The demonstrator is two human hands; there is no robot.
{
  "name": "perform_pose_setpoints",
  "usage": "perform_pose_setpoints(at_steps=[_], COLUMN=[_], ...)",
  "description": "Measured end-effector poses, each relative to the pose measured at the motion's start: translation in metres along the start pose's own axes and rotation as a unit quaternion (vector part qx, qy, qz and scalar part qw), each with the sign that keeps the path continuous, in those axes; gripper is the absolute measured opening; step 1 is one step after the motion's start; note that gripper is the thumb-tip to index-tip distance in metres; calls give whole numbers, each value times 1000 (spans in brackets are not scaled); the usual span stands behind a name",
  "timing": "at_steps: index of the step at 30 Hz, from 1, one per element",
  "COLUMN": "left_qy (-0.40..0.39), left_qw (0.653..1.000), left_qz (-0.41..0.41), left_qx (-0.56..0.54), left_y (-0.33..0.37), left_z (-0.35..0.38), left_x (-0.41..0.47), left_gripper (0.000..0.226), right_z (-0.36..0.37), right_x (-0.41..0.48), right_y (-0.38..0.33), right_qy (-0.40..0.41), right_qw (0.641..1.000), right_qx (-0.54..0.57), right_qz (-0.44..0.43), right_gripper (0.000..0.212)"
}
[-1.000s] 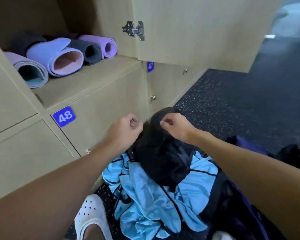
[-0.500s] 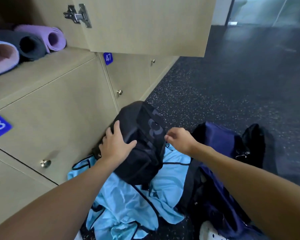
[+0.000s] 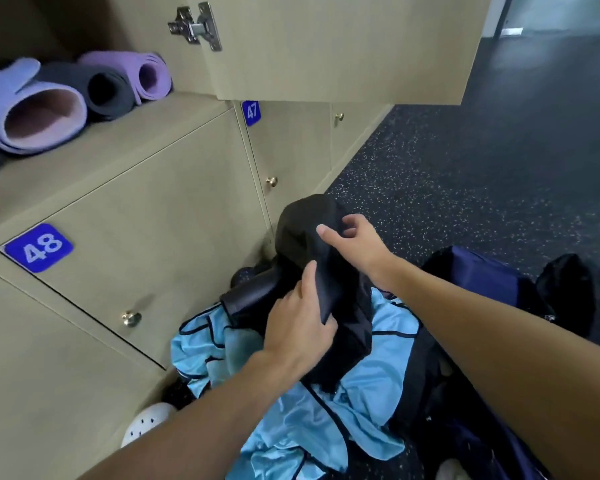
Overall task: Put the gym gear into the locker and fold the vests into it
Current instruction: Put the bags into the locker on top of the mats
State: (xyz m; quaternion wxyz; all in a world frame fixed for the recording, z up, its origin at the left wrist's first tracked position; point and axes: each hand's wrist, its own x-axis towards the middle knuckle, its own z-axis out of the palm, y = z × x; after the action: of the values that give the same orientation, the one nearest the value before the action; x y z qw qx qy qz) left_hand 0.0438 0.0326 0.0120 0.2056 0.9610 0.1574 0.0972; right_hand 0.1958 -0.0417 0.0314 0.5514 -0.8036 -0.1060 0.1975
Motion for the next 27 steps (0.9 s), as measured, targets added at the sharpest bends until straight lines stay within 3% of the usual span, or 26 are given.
perform_pose_setpoints(at_steps=[4, 6, 8, 11, 14, 17, 22, 27], left_qy=[-69, -116, -121, -69, -136, -228, -207, -174], left_qw=[990, 984, 987, 997, 985, 957, 957, 949], left_qz=[117, 131, 102, 4, -100, -134, -153, -202], left_qx=[34, 15, -21, -43, -49, -121, -131, -168], left_y=[20, 24, 21, 3, -19, -22, -10, -23], left_z=[6, 7, 8, 15, 25, 37, 50, 56], left_x=[-21, -26, -26, -13, -2, -1, 4, 9], left_gripper=[94, 91, 75, 59, 69, 85, 94, 45], right_z=[-12, -20, -31, -47, -65, -83, -92, -94], right_x=[-10, -16, -25, -35, -46, -53, -54, -51], right_y=[12, 19, 28, 48, 65, 78, 94, 103], right_qy=[4, 20, 51, 74, 71, 83, 84, 76], right_qw=[999, 999, 995, 994, 993, 991, 988, 988], right_qx=[14, -23, -68, -75, -75, -77, -58, -58], right_qz=[32, 45, 45, 37, 49, 78, 113, 119], right_gripper=[111, 99, 82, 81, 89, 89, 80, 95])
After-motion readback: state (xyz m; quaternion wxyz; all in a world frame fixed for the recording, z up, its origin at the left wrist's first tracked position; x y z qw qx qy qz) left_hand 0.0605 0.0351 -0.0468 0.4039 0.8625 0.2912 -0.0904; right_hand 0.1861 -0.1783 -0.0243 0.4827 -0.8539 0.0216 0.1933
